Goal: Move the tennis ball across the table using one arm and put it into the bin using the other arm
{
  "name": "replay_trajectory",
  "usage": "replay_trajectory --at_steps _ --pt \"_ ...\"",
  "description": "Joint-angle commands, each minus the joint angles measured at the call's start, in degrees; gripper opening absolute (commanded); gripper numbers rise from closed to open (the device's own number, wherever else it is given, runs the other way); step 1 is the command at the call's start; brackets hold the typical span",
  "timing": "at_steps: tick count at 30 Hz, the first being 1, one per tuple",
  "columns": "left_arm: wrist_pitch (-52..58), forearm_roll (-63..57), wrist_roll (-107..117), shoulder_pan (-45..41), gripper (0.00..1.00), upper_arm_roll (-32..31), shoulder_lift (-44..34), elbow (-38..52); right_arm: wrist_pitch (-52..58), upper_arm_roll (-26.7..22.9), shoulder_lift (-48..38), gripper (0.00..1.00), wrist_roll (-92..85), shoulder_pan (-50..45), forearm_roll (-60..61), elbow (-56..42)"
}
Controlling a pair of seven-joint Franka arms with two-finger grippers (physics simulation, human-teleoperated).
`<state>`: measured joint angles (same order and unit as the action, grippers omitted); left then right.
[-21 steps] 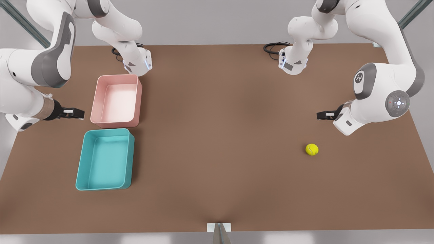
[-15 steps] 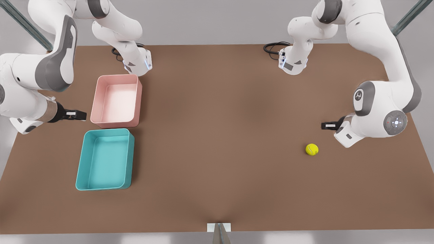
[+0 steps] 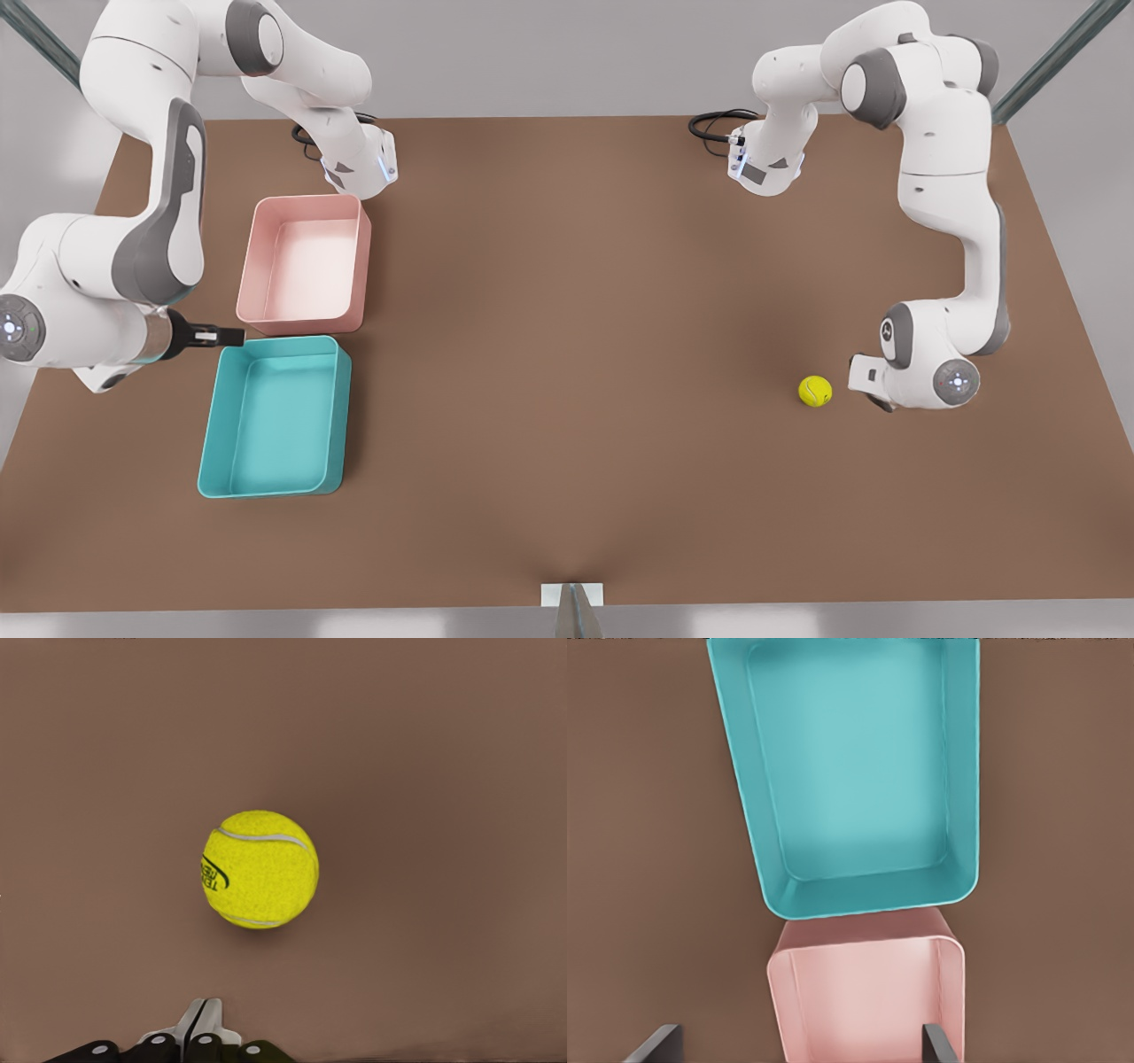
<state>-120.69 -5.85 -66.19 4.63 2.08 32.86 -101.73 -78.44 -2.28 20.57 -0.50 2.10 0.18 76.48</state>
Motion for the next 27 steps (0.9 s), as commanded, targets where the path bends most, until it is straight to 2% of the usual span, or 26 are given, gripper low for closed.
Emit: replay_trajectory --at_steps 1,4,6,11,14,23,27 --pt "-11.4 -2.9 -61.8 0.0 0.21 0.0 -0.2 -1.2 -3.0 0.1 -0.1 1.0 -0.3 0.0 -1.5 0.3" --pt "-10.3 -1.1 -59.5 0.4 0.21 0.1 -0.2 -1.2 -3.0 0.2 -0.2 1.0 -0.3 -0.2 -1.4 0.4" --pt "-4.7 0.6 -54.8 0.6 0.21 0.4 -0.1 -1.2 -3.1 0.2 -0.1 1.0 -0.3 -0.3 -1.1 0.4" --pt "-5.5 0.1 -50.1 0.5 0.21 0.4 0.9 -3.5 -3.8 0.2 0.1 1.0 -0.4 -0.2 -1.1 0.9" --pt "-10.7 -1.2 -50.1 -0.4 0.21 0.5 1.9 -4.2 -3.9 0.3 0.1 1.0 -0.4 -0.2 -1.1 0.9" --pt "-10.9 -2.0 -46.0 -1.5 0.21 0.6 2.7 -4.2 -3.9 0.3 0.3 1.0 -0.6 0.0 -1.1 1.0" --pt "-10.1 -2.0 -34.4 -1.3 0.21 0.6 2.4 -4.5 -3.9 0.2 1.0 1.0 -0.6 0.1 -1.0 1.0"
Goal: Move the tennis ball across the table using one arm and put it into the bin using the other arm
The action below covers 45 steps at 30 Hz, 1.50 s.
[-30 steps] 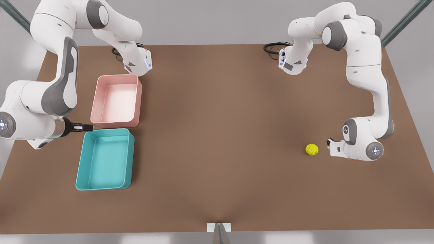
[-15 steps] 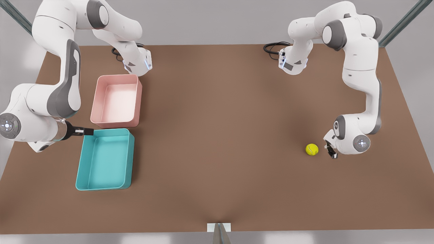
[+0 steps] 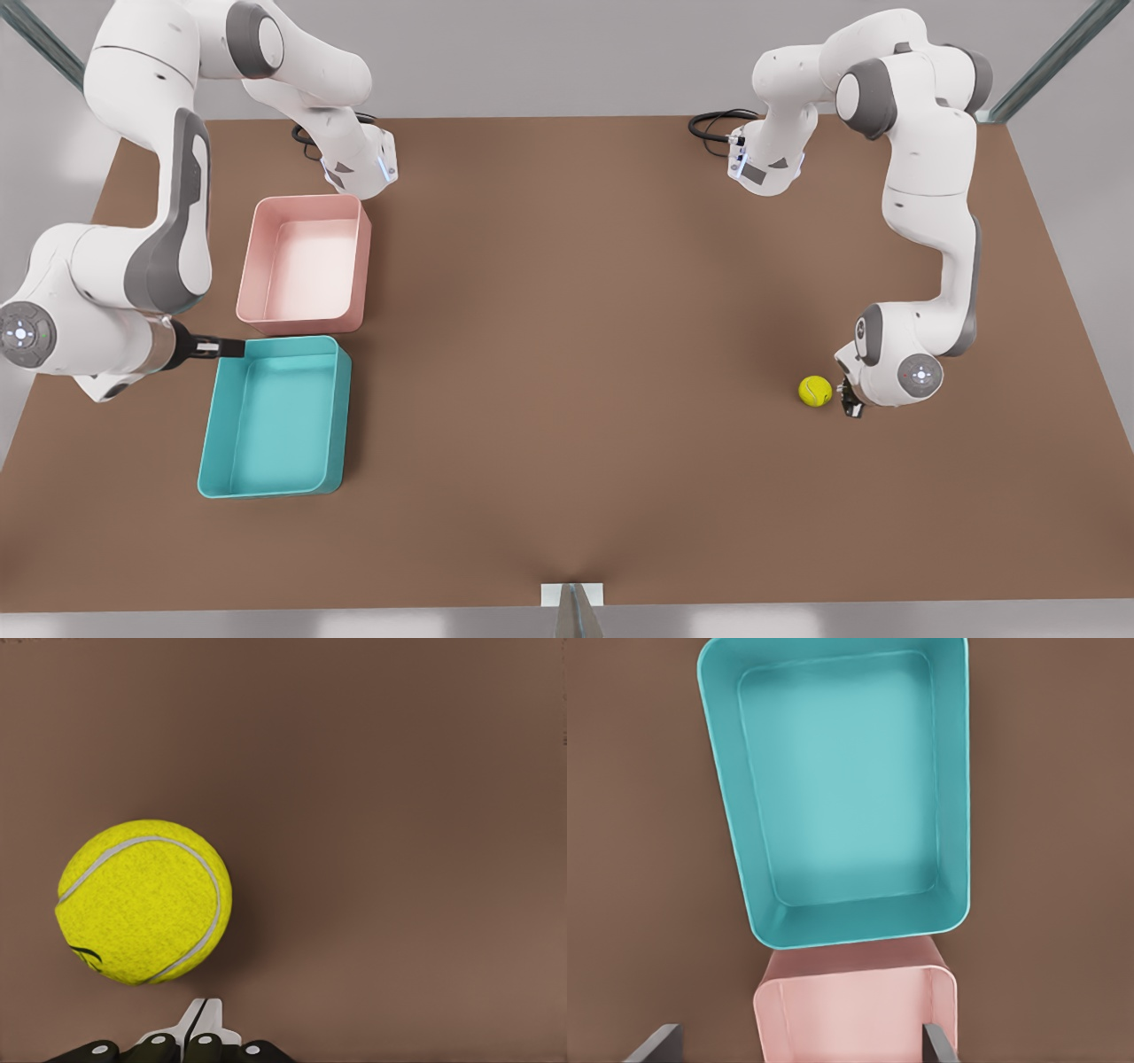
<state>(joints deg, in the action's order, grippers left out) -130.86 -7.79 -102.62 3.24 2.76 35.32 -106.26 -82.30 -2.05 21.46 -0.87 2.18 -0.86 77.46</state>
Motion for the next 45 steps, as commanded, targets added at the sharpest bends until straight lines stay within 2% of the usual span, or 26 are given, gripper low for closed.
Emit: replay_trajectory --at_steps 1,9,10,11,12,13,14,15,17,18,19,20,21,22,23,25,29,35,38,42,45 --pt "0.9 0.0 6.3 0.1 0.21 0.6 -0.3 0.0 0.0 -0.1 0.1 1.0 -0.2 0.0 0.1 0.0" --pt "1.0 0.0 12.3 -2.7 0.21 0.6 -0.3 0.1 0.0 0.0 0.0 1.0 -0.2 0.0 0.1 0.0" --pt "1.0 0.1 18.3 -5.4 0.21 0.6 -0.4 0.4 0.0 -0.1 0.0 1.0 -0.2 0.0 0.1 0.0" --pt "1.1 0.5 32.5 -12.9 0.21 0.6 -2.4 0.5 0.0 -0.1 0.0 1.0 -0.3 0.0 0.1 0.0" --pt "5.8 5.7 47.6 -17.7 0.21 -0.1 -4.8 1.6 0.0 0.0 0.1 1.0 -0.3 0.0 0.1 0.0" --pt "12.0 13.8 51.5 -19.0 0.21 -1.4 -6.7 3.8 0.0 -0.1 0.1 1.0 -0.3 0.0 0.1 0.0" --pt "18.3 22.4 53.5 -18.6 0.21 -1.4 -7.3 6.5 0.0 -0.1 0.1 1.0 -0.2 0.0 0.1 0.0" --pt "19.1 24.9 53.6 -17.2 0.21 -1.0 -6.8 6.8 0.0 -0.1 0.1 1.0 -0.2 0.0 0.2 0.0" --pt "19.5 17.1 53.7 -16.7 0.21 -1.3 -6.5 8.3 0.0 -0.1 0.2 1.0 -0.2 -0.1 0.2 0.0" --pt "24.5 10.8 56.2 -16.7 0.21 -1.3 -6.5 10.8 -0.2 -0.1 0.4 1.0 -0.2 -0.1 0.7 -0.2" --pt "33.7 -2.9 60.4 -14.5 0.88 -1.3 -6.5 17.2 -2.5 0.4 2.3 1.0 0.7 -0.9 1.9 -0.2" --pt "39.5 -6.6 65.1 -13.3 1.0 -1.5 -8.9 20.3 -6.5 0.4 4.5 1.0 0.9 -3.1 4.9 -0.7" --pt "42.6 1.0 87.9 -11.9 1.0 1.9 -13.6 21.3 -10.7 0.4 5.8 1.0 1.0 -6.2 6.7 -0.9" --pt "47.3 5.2 95.8 -11.9 1.0 4.7 -17.5 21.3 -14.0 0.4 7.5 1.0 2.6 -8.9 6.4 -1.1" --pt "53.4 8.7 92.0 -11.5 1.0 5.6 -17.4 23.0 -16.1 0.4 8.9 1.0 5.2 -10.1 6.4 -1.1" --pt "58.3 9.4 94.5 -11.5 1.0 5.6 -16.5 27.0 -20.5 0.4 10.7 1.0 7.3 -12.6 6.3 -1.1" --pt "57.9 11.2 94.0 -7.5 1.0 5.2 -16.0 28.1 -27.2 0.4 13.2 1.0 12.3 -16.8 6.7 -0.9" --pt "57.9 11.7 95.8 -7.8 1.0 4.5 -16.2 28.1 -35.5 0.4 18.4 1.0 14.2 -21.2 8.1 0.4" --pt "57.8 11.7 95.9 -7.8 1.0 4.6 -16.2 28.1 -41.4 0.4 16.9 1.0 14.5 -22.0 8.2 6.8" --pt "58.1 11.7 96.0 -7.9 1.0 4.5 -16.2 28.1 -53.4 0.4 10.5 1.0 21.5 -25.9 8.2 21.6" --pt "58.1 11.7 99.0 -8.3 1.0 4.4 -16.2 28.1 -56.6 0.4 8.2 1.0 23.4 -27.5 8.2 26.9"
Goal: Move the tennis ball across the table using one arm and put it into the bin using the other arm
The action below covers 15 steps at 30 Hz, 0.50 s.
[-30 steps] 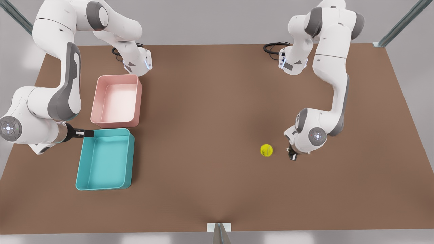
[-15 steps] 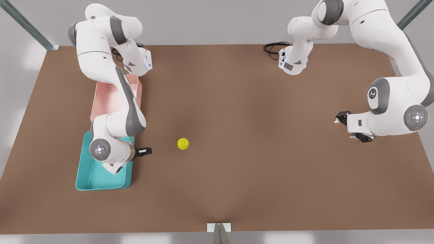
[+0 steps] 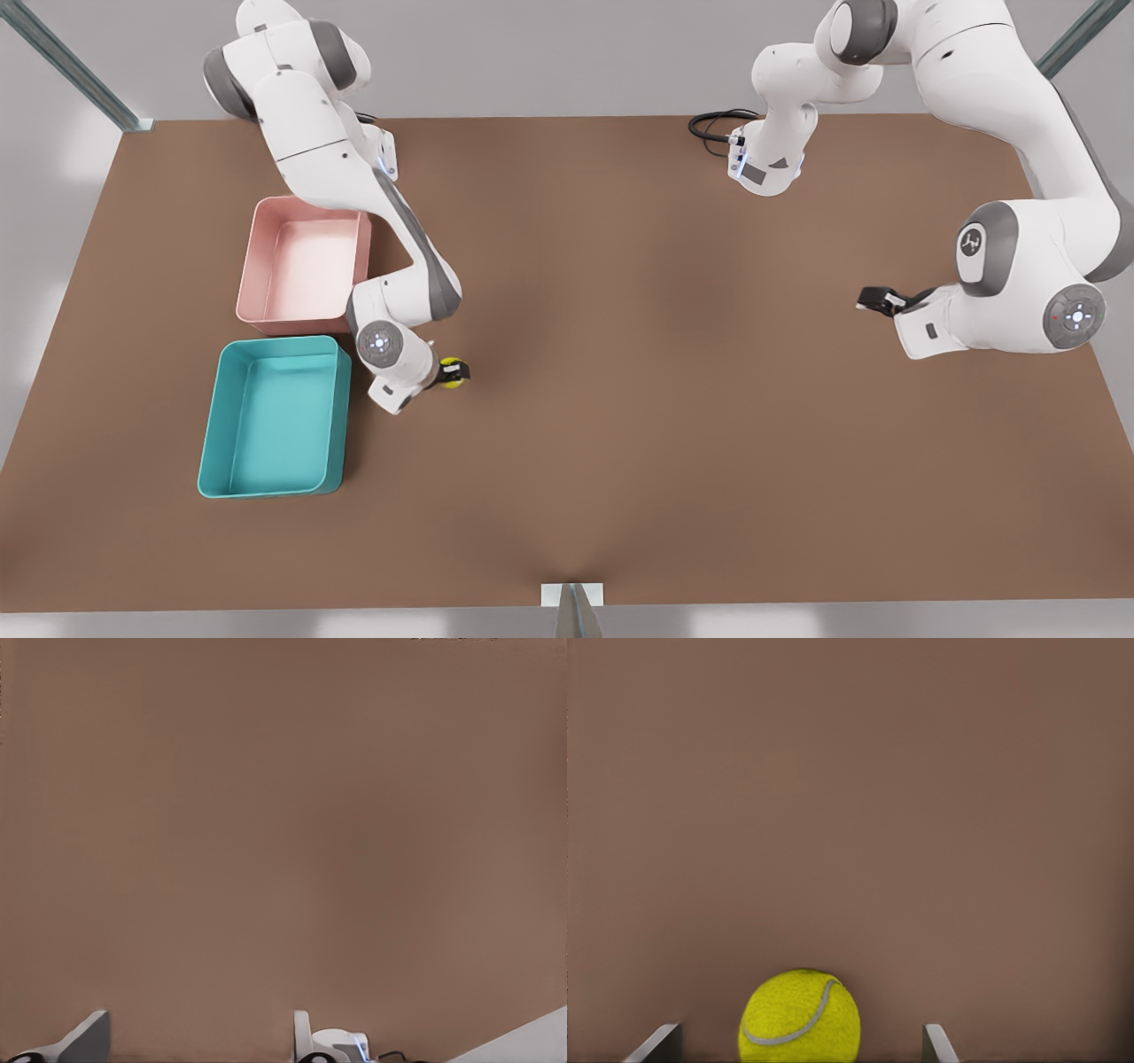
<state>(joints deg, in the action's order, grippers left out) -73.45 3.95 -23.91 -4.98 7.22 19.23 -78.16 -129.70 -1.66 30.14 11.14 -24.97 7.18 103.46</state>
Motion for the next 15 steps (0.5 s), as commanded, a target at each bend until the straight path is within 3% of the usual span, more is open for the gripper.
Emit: replay_trajectory --at_steps 1,8,11,15 --pt "0.8 0.0 20.3 0.0 1.0 0.0 -0.2 0.0 -10.3 0.0 -1.2 1.0 11.4 -0.6 0.1 2.8" --pt "0.3 0.0 29.1 -0.1 1.0 -4.2 -0.3 2.2 -17.2 0.0 -1.5 1.0 14.3 -2.6 0.0 9.0" --pt "-12.6 -3.2 29.1 0.3 1.0 -8.3 -7.2 -6.6 -18.9 0.0 -0.3 1.0 14.1 -2.4 -0.6 9.2" --pt "-11.3 -3.7 29.2 0.4 1.0 -8.3 -6.8 -7.1 -19.2 0.0 0.6 1.0 13.5 -2.0 -0.6 9.3"
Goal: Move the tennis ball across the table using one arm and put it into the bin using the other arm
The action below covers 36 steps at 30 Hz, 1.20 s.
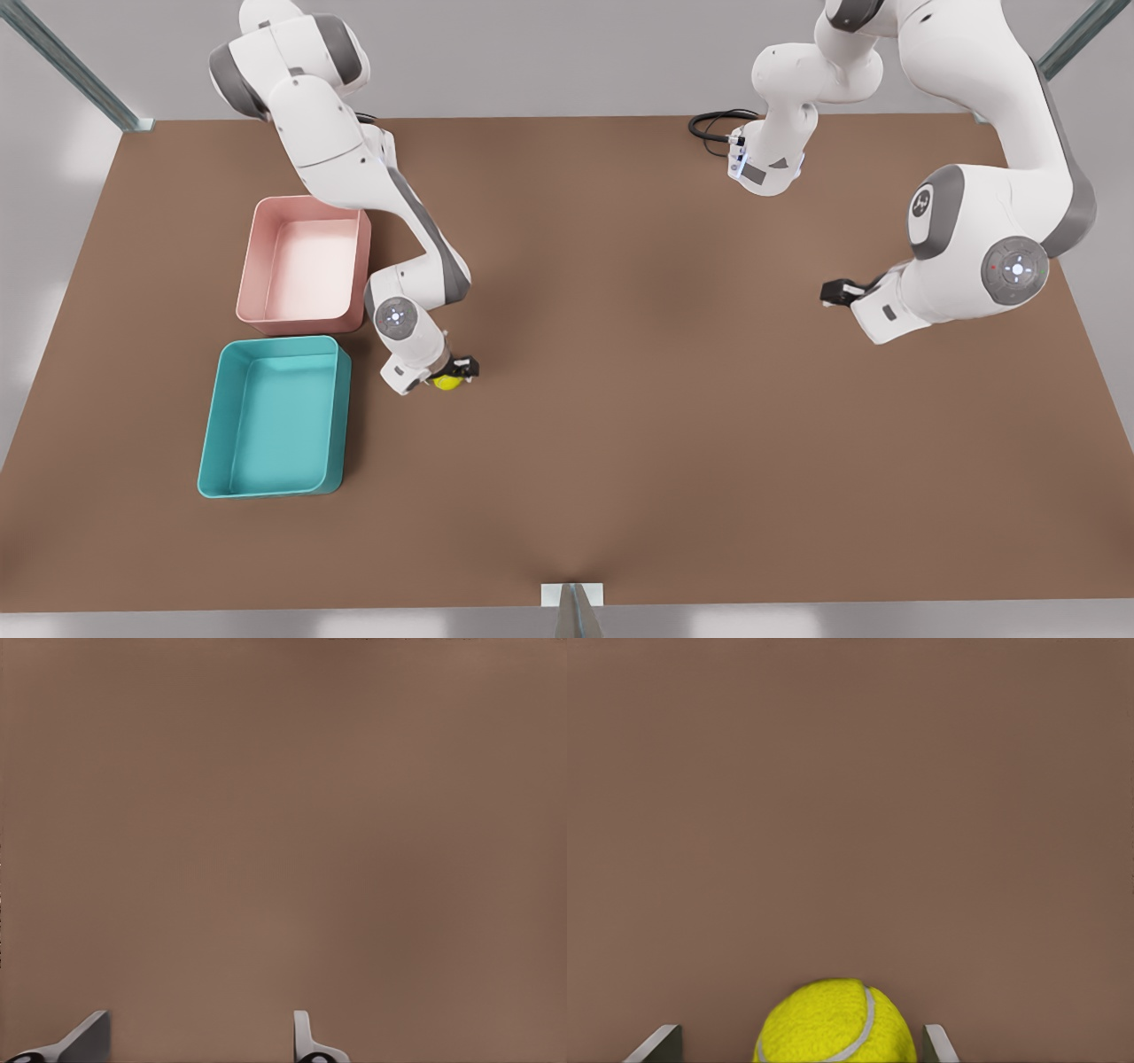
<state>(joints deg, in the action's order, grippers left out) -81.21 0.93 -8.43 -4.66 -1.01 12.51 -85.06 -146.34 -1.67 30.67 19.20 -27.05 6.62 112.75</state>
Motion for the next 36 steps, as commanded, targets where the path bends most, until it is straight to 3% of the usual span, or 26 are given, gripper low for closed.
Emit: replay_trajectory --at_steps 1,20,22,24,25,36 --pt "-2.4 -0.7 13.7 0.1 1.0 0.0 0.0 0.0 -2.6 0.0 0.2 1.0 5.3 0.1 0.0 0.3" --pt "-1.7 -0.6 19.8 0.1 1.0 0.0 2.3 0.8 -4.4 0.0 2.6 1.0 3.3 0.1 -0.1 2.5" --pt "-1.7 -0.6 19.3 0.0 1.0 0.0 2.4 0.8 -4.4 -0.1 2.6 0.93 2.7 0.2 -0.1 2.6" --pt "-1.7 -0.6 19.7 0.0 1.0 0.0 2.5 0.8 -4.3 0.0 2.6 0.72 2.7 0.2 -0.1 2.6" --pt "-1.7 -0.6 19.7 0.0 1.0 0.0 2.5 0.8 -4.3 -0.1 2.6 0.7 2.7 0.2 -0.1 2.6" --pt "1.4 0.0 17.9 0.4 1.0 0.1 2.1 2.4 -4.9 -0.7 -0.9 0.7 0.6 2.7 -0.2 -1.2"
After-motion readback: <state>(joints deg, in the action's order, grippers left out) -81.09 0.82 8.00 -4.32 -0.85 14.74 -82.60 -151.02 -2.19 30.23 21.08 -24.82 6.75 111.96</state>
